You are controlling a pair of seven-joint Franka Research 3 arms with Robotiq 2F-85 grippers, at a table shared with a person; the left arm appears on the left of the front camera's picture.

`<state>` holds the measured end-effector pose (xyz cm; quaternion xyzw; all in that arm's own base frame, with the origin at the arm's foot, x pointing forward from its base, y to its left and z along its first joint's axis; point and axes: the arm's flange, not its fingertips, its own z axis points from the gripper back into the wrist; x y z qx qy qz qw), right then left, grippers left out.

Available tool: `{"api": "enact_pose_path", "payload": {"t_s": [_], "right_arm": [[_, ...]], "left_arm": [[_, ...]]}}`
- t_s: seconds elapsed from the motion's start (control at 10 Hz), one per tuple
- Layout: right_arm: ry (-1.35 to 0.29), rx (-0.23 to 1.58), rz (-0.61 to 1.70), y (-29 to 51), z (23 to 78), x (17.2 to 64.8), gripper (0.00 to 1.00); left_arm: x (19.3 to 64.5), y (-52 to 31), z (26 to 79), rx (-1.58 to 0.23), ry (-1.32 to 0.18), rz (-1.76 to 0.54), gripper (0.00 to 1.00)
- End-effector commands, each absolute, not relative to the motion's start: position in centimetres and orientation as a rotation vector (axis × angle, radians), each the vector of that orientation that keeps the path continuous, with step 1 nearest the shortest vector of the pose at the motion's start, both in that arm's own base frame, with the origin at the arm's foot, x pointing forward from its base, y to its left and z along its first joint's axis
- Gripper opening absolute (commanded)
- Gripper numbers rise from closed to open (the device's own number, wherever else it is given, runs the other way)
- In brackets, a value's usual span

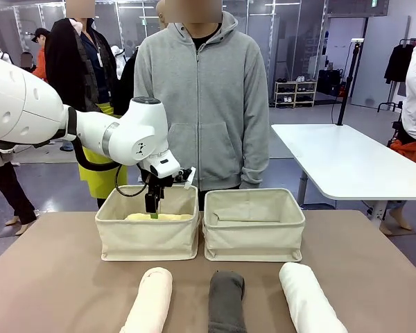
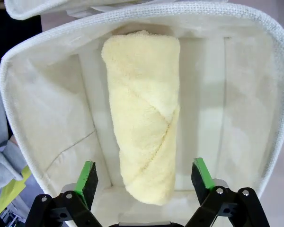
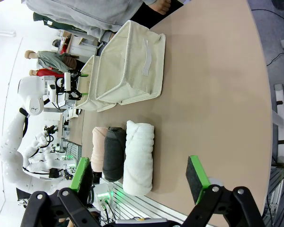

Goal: Divide the towels into two baskets.
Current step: Pick up one hotel-folded towel from the bottom of the table and place it in the Fabric basket indicated by the person.

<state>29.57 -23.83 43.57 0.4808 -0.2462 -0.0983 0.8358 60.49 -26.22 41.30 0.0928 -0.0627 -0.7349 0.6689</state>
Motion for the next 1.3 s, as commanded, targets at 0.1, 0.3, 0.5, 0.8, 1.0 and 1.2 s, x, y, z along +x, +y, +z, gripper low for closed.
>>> {"api": "enact_pose_path", "payload": {"t_s": [0.1, 0.3, 0.5, 0.8, 1.0, 1.2], "right_arm": [[-0.529, 1.019, -0.205, -23.9, 43.8, 29.4, 1.0], [-0.529, 1.019, -0.205, -23.9, 43.8, 29.4, 1.0], [-0.529, 1.019, -0.205, -23.9, 43.8, 29.4, 1.0], [-0.529, 1.019, -0.205, -23.9, 43.8, 29.4, 1.0], [-0.529, 1.019, -0.205, -23.9, 43.8, 29.4, 1.0], [-0.529, 1.019, -0.205, -23.9, 43.8, 29.4, 1.0]], "left_arm": [[60.7, -26.0, 41.2, 0.21, -0.139, -1.658, 1.0], [60.7, -26.0, 41.2, 0.21, -0.139, -1.658, 1.0], [60.7, -26.0, 41.2, 0.21, -0.139, -1.658, 1.0], [59.7, -24.0, 45.0, 0.062, -0.173, -1.561, 1.0], [57.2, -19.3, 49.8, -0.033, -0.24, -1.461, 1.0], [55.2, -15.2, 50.8, -0.223, -0.257, -1.368, 1.0]]}}
